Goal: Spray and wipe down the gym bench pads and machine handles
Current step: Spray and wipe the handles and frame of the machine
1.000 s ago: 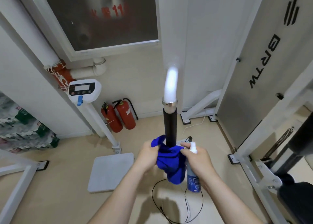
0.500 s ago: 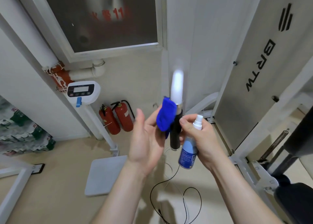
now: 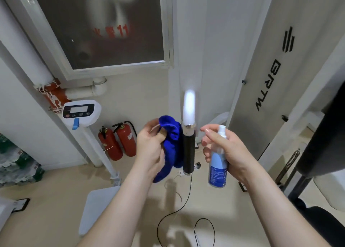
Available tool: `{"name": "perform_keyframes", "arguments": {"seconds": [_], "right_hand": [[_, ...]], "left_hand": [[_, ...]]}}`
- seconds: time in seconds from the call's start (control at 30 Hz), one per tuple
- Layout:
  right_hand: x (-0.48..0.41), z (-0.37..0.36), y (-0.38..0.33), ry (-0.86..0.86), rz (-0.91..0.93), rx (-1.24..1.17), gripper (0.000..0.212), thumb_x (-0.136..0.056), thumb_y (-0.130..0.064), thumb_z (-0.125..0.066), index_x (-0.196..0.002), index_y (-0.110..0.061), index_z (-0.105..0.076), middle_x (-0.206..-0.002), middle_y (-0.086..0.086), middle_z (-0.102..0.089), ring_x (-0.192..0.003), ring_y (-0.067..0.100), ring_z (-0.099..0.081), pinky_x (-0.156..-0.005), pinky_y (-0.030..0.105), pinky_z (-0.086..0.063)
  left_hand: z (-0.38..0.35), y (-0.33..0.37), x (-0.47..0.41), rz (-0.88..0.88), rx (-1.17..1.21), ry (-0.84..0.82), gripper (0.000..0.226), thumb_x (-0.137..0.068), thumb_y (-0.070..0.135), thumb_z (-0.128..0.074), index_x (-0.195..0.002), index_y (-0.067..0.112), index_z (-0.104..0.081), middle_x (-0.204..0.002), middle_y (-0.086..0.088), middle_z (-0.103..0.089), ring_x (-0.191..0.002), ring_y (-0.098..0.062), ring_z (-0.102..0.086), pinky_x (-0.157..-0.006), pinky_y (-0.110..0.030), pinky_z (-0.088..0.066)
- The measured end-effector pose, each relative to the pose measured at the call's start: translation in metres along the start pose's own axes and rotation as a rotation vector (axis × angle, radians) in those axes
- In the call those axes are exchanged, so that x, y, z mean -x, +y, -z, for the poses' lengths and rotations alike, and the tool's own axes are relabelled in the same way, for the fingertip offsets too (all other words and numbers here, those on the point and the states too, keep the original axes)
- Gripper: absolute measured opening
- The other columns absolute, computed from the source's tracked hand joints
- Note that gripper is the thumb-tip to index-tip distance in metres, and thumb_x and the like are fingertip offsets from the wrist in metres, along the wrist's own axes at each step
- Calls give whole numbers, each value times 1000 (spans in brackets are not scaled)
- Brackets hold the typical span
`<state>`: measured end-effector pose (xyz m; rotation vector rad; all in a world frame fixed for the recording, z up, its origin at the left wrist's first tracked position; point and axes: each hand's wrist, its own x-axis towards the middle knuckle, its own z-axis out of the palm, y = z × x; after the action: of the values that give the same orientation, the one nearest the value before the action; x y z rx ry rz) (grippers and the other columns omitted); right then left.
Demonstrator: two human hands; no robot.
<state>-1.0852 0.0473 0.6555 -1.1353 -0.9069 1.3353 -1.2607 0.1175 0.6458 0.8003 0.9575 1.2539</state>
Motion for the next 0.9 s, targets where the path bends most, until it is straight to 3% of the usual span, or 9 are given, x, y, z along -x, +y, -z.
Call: {"name": "perform_keyframes", "arguments": {"seconds": [0.07, 0.17, 0.23, 0.37, 0.5, 0.63, 0.77, 0.83, 0.9], "right_hand": [[-3, 3, -11, 35, 25, 77, 41, -81, -44, -64, -97, -7, -60, -63, 9, -57, -55, 22, -59, -53, 29, -49], [-14, 7, -30, 37, 30, 165, 45, -90, -53, -54, -78, -10, -57, -56, 10, -54, -59, 27, -63, -59, 30, -49], [-26, 12, -43, -15, 8, 114, 43, -92, -52, -53, -72, -13, -53, -57, 9, -54, -58, 27, -60, -66, 34, -50], [-50, 20, -61, -88, -60, 58, 24, -81, -35, -58, -82, -14, -46, -69, 11, -55, -56, 24, -58, -58, 28, -50], [-71, 24, -71, -141, 43, 49, 22, -71, -13, -63, -86, -12, -48, -73, 9, -53, -59, 23, -60, -55, 30, -52], [-71, 20, -90, -197, 249, -39, 22, -79, -28, -73, -82, -8, -64, -72, 6, -69, -76, 23, -71, -63, 27, -56], [-49, -3, -127, -333, 389, 52, 32, -84, -48, -59, -85, -16, -65, -78, 9, -72, -81, 22, -72, -66, 26, -55], [-33, -15, -142, -448, 419, 122, 36, -89, -49, -50, -91, -14, -58, -77, 10, -68, -78, 27, -69, -68, 30, -54], [-22, -29, -149, -523, 429, 143, 40, -91, -48, -43, -96, -10, -53, -74, 12, -62, -67, 26, -65, -64, 30, -53]], "left_hand": [[-10, 26, -10, -16, 129, -27, 28, -94, -13, -40, -107, 6, -56, -96, -13, -65, -76, -22, -66, -76, -35, -54], [-23, 50, -22, -12, 134, -95, 22, -95, -8, -39, -103, 1, -57, -75, -11, -66, -63, -21, -60, -61, -27, -54], [-30, 59, -34, -27, 75, -60, 18, -97, -1, -43, -102, 2, -60, -77, -10, -69, -70, -22, -64, -68, -30, -57], [-33, 67, -54, -25, -4, 17, 14, -97, 14, -53, -106, 11, -64, -105, -13, -69, -96, -27, -64, -90, -42, -53], [-37, 69, -66, -71, -103, -2, 14, -95, 8, -56, -105, 7, -64, -94, -14, -71, -82, -27, -67, -80, -40, -56], [-39, 73, -75, -57, -131, -49, 29, -91, 1, -57, -120, 3, -61, -104, -18, -71, -89, -31, -69, -82, -42, -58], [-49, 79, -82, -117, -147, -92, 31, -92, -1, -53, -121, 2, -62, -108, -20, -71, -93, -31, -69, -85, -41, -57], [-56, 82, -81, -158, -163, -132, 26, -94, 2, -50, -117, -1, -64, -97, -17, -73, -85, -27, -70, -76, -37, -59], [-62, 88, -76, -193, -195, -183, 21, -98, 9, -48, -105, -2, -63, -68, -5, -71, -63, -17, -66, -57, -26, -55]]}}
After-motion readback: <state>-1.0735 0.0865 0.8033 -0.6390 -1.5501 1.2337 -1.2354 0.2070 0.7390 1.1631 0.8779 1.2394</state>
